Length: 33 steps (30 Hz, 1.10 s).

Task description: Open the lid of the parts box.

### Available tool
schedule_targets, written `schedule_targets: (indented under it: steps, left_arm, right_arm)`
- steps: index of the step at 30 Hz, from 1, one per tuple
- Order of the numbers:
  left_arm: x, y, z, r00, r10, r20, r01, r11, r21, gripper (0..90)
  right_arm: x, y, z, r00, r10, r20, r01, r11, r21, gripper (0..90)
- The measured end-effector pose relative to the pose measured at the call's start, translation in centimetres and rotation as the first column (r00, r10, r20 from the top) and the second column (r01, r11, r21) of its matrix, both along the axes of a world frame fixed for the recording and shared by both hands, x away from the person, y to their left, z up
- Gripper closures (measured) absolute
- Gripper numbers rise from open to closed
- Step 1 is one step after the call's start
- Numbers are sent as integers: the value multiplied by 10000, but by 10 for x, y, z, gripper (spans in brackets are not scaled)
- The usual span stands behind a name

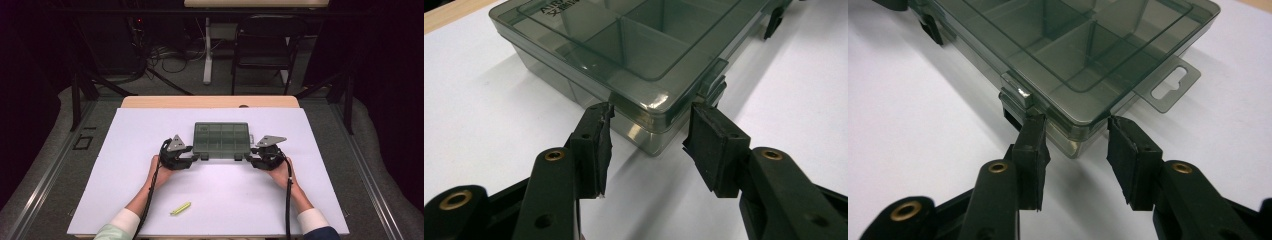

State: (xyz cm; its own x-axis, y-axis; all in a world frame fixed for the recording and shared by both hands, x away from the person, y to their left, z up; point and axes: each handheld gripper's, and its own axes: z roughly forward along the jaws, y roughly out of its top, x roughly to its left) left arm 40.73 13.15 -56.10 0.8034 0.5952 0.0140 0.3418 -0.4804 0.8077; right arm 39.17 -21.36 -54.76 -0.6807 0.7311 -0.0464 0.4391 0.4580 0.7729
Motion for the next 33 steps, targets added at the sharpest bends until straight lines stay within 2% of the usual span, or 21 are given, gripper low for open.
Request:
schedule_targets:
  steps: [1, 3, 5, 7, 8, 10, 16, 22, 24, 29, 31, 33]
  left_arm:
    - [0, 0, 0, 10000, 3, 59, -3, 10000, 34, 515]
    - [1, 0, 0, 10000, -9, 27, 9, 9999, -156, 492]
    - [2, 1, 1, 10000, -27, 75, 28, 9999, -163, 470]
    - [2, -1, -1, 9999, -80, 111, 80, 10000, -21, 465]
    - [3, -1, -1, 9999, -99, 118, 99, 10000, 14, 469]
    - [3, 0, -2, 9999, -119, 88, 119, 9999, -76, 475]
    - [3, 0, -2, 9999, -113, 128, 114, 9999, -51, 490]
    - [3, 0, -1, 10000, -64, 47, 65, 9999, -158, 495]
    - [3, 0, -1, 10000, -63, 28, 63, 9998, -181, 497]
    - [3, 1, -1, 10000, -54, -45, 53, 9996, -281, 505]
    - [3, 1, -1, 10000, -54, -33, 53, 9996, -262, 506]
    - [3, 0, -1, 10000, -34, -18, 34, 9997, -232, 507]
  right_arm:
    - [1, 0, 0, 10000, -52, 10, 52, 9999, 113, 539]
    - [2, -3, 0, 9999, 11, -130, -5, 9990, 455, 533]
    - [2, -3, 0, 9999, 98, -75, -94, 9987, 495, 507]
    - [3, -1, -1, 9999, 99, -45, -97, 9996, 271, 504]
    - [4, 0, -3, 10000, 60, 16, -60, 9995, 314, 505]
    - [4, 0, -3, 10000, 17, -97, -15, 9999, 155, 513]
    - [2, 1, -3, 9999, -68, 94, 66, 9998, 205, 539]
    - [1, 2, -2, 9999, -85, 65, 85, 10000, -45, 549]
    - [1, 2, -2, 9999, -84, 58, 84, 10000, -32, 550]
    - [2, -1, -2, 9998, -172, -105, 176, 9991, 398, 566]
    - [1, 0, -2, 9998, -170, -92, 173, 9994, 285, 567]
    - [0, 3, -1, 9998, -155, 78, 156, 9999, -60, 570]
